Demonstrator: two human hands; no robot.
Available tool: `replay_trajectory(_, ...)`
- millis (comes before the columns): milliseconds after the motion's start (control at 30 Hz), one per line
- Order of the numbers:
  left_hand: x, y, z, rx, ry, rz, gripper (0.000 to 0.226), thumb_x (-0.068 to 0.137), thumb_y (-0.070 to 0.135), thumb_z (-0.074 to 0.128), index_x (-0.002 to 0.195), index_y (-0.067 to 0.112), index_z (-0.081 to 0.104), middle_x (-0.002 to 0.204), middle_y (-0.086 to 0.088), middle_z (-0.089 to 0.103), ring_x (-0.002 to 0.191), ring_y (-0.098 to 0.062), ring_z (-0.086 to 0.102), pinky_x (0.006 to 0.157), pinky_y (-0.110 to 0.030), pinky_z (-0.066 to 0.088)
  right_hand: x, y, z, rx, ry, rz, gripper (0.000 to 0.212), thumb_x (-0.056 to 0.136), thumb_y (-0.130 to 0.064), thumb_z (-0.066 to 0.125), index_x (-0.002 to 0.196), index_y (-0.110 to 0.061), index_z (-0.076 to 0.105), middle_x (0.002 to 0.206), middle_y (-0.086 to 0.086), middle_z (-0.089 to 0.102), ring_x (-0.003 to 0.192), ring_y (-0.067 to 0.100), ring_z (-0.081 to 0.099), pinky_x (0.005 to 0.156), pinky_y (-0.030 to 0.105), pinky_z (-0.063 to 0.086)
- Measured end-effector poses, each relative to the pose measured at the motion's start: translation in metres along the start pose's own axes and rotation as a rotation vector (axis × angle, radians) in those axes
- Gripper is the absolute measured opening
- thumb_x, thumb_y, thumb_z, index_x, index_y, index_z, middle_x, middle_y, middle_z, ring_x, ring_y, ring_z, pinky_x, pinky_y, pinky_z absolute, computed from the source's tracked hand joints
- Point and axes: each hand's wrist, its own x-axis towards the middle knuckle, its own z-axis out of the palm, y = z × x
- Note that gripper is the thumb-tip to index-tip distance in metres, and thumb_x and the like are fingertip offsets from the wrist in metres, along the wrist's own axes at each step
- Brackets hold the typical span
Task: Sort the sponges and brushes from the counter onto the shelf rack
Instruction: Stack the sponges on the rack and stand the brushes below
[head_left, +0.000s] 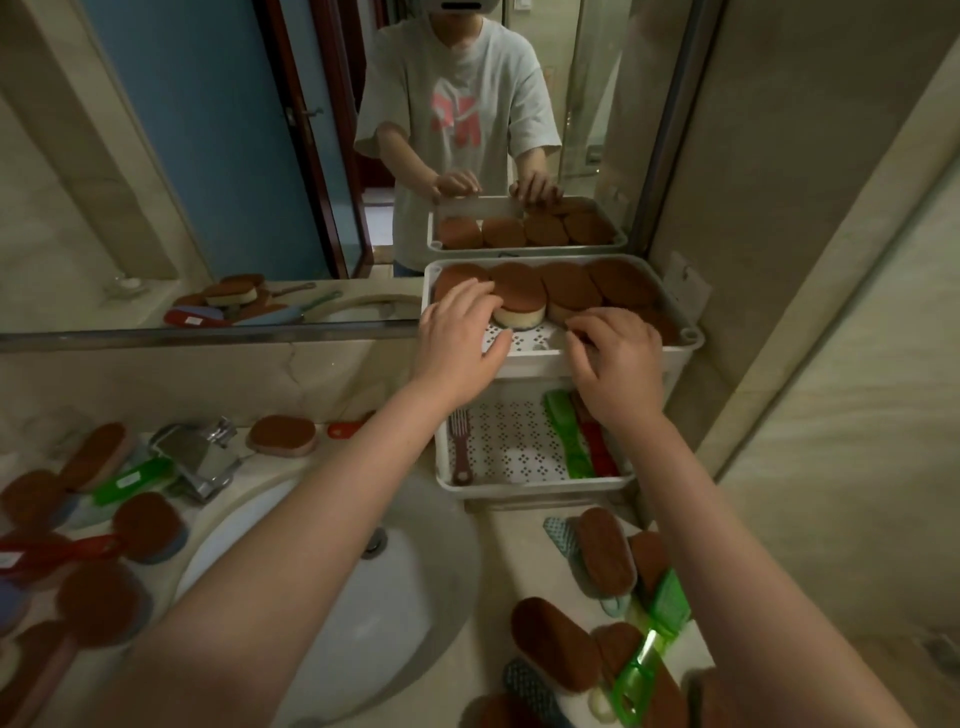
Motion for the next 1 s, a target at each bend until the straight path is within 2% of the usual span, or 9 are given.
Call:
replay_trajectory(100,-0.021,0.005,0.005,-0.052,0.228,0.051,0.031,0.084,0.032,0.047,0.101,0.008,0.059,0.112,-0.01,0.055,0.111,-0.025,0.048,0.097,-0.033,0.035,-0.021,-0.009,0.004,0.057,0.161,-0.044,0.019,0.08,-0.017,0.058,0.095,-0.011,0.067,0.101,0.008,0.064,0.101,0.024,0.053,0.085,0.036,0.037)
replay_trajectory(167,-0.041,0.009,0.011,-0.078,0.28,0.064,0.022,0.083,0.027,0.05,0.092,0.007,0.055,0.101,-0.011,0.053,0.099,-0.025,0.049,0.089,-0.031,0.037,-0.035,-0.014,0.007,0.106,0.234,-0.044,0.017,0.077,-0.016,0.057,0.089,-0.007,0.065,0.093,0.012,0.061,0.091,0.024,0.051,0.078,0.034,0.036)
replay_trajectory(233,-0.062,0.011,0.019,-0.086,0.298,0.1,0.018,0.082,0.024,0.052,0.088,0.007,0.055,0.095,-0.011,0.053,0.093,-0.024,0.047,0.083,-0.033,0.039,-0.051,-0.017,0.011,0.138,0.228,-0.021,0.015,0.076,-0.015,0.056,0.085,-0.004,0.062,0.086,0.013,0.059,0.083,0.024,0.049,0.07,0.035,0.037)
replay_trajectory(333,-0.093,0.011,0.038,-0.053,0.263,0.129,0.016,0.08,0.023,0.055,0.088,0.009,0.059,0.097,-0.01,0.056,0.094,-0.02,0.045,0.082,-0.032,0.035,-0.082,-0.012,0.021,0.144,0.098,0.057,0.019,0.079,-0.019,0.052,0.087,-0.004,0.061,0.085,0.013,0.058,0.078,0.029,0.053,0.067,0.039,0.042)
replay_trajectory(500,-0.139,0.01,0.073,-0.159,-0.065,0.065,0.03,0.083,0.028,0.048,0.103,0.008,0.06,0.11,-0.009,0.054,0.107,-0.024,0.05,0.093,-0.039,0.044,-0.14,0.01,0.04,0.035,-0.232,0.219,0.03,0.08,-0.025,0.049,0.101,-0.007,0.059,0.098,0.012,0.058,0.09,0.033,0.057,0.074,0.04,0.046)
replay_trajectory(567,-0.152,0.01,0.083,-0.17,-0.244,0.026,0.037,0.085,0.031,0.047,0.112,0.008,0.058,0.117,-0.007,0.052,0.113,-0.024,0.047,0.098,-0.041,0.041,-0.159,0.021,0.046,-0.061,-0.403,0.329,0.035,0.082,-0.025,0.056,0.113,-0.007,0.056,0.111,0.014,0.056,0.101,0.036,0.054,0.08,0.043,0.048)
replay_trajectory(700,-0.174,0.008,0.104,-0.143,-0.67,-0.022,0.056,0.083,0.037,0.059,0.133,0.017,0.045,0.141,-0.004,0.038,0.132,-0.023,0.03,0.109,-0.039,0.029,-0.184,0.039,0.056,-0.221,-0.751,0.539,0.063,0.085,-0.039,0.06,0.136,-0.01,0.037,0.137,0.015,0.041,0.121,0.038,0.042,0.096,0.047,0.043)
replay_trajectory(833,-0.196,0.013,0.121,-0.142,-0.937,-0.055,0.08,0.074,0.04,0.069,0.143,0.025,0.031,0.15,-0.001,0.025,0.139,-0.022,0.018,0.113,-0.041,0.024,-0.2,0.045,0.063,-0.267,-0.862,0.58,0.08,0.082,-0.049,0.061,0.143,-0.012,0.025,0.142,0.017,0.034,0.127,0.039,0.038,0.097,0.047,0.04)
replay_trajectory(1000,-0.209,0.02,0.135,-0.118,-1.019,-0.043,0.087,0.072,0.039,0.073,0.145,0.024,0.028,0.152,-0.004,0.021,0.14,-0.023,0.015,0.114,-0.039,0.02,-0.206,0.048,0.07,-0.391,-0.897,0.542,0.081,0.081,-0.046,0.064,0.143,-0.012,0.024,0.14,0.017,0.038,0.127,0.037,0.04,0.094,0.045,0.04)
